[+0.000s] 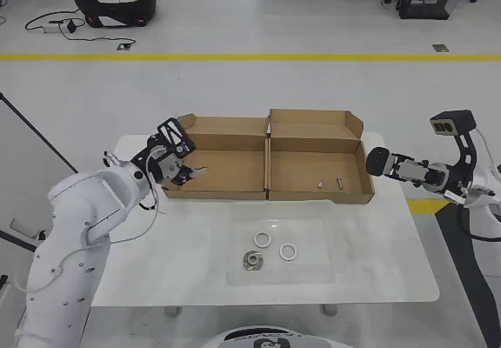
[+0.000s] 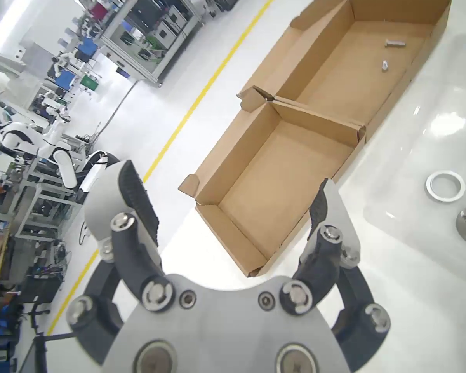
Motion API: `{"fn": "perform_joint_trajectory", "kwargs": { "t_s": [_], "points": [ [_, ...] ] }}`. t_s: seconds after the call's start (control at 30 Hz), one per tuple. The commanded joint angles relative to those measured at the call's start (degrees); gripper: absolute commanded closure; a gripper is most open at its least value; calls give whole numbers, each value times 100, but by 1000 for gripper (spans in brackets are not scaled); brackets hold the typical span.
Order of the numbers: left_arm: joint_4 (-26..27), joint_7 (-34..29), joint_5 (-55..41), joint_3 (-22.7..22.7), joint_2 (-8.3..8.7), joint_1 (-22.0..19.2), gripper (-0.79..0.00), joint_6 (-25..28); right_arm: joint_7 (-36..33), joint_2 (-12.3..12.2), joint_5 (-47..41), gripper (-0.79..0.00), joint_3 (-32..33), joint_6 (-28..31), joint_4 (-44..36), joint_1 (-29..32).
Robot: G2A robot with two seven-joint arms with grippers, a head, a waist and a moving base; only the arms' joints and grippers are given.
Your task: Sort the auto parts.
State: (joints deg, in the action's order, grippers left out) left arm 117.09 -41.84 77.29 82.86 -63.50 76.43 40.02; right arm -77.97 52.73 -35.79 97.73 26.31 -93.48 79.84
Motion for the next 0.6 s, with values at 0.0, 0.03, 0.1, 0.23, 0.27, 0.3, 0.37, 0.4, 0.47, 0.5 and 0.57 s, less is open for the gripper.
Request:
{"fn": "perform_joint_trajectory", "kwargs": {
  "t_s": [0.0, 0.03, 0.1, 0.23, 0.27, 0.3, 0.37, 0.4, 0.47, 0.5, 0.57],
  "points": [
    [-96, -450, -154, -255, -5, -274, -785, 157, 0, 0, 0, -785, 0, 0, 0, 0],
    [-151, -631, -269, -365, -10, -388, -785, 198, 0, 0, 0, -785, 0, 0, 0, 0],
    [-240, -1008, -402, -589, -15, -624, -785, 318, 0, 0, 0, -785, 0, 0, 0, 0],
    [-422, -1546, -568, -995, -40, -1078, -785, 315, 0, 0, 0, -785, 0, 0, 0, 0],
    [-462, -1676, -601, -1092, -48, -1194, -785, 304, 0, 0, 0, -785, 0, 0, 0, 0],
    [-513, -1808, -648, -1197, -57, -1294, -785, 287, 0, 0, 0, -785, 0, 0, 0, 0],
    [-598, -2022, -678, -1405, -70, -1517, -785, 219, 0, 0, 0, -785, 0, 0, 0, 0],
    [-648, -2077, -626, -1536, -69, -1624, -785, 165, 0, 0, 0, -785, 0, 0, 0, 0],
    [-748, -2170, -467, -1806, -62, -1843, -785, 72, 0, 0, 0, -785, 0, 0, 0, 0],
    [-819, -2198, -479, -1947, -61, -1939, -785, 44, 0, 0, 0, -785, 0, 0, 0, 0],
    [-956, -2268, -657, -2211, -60, -2149, -785, -26, 0, 0, 0, -785, 0, 0, 0, 0]
  ]
}}
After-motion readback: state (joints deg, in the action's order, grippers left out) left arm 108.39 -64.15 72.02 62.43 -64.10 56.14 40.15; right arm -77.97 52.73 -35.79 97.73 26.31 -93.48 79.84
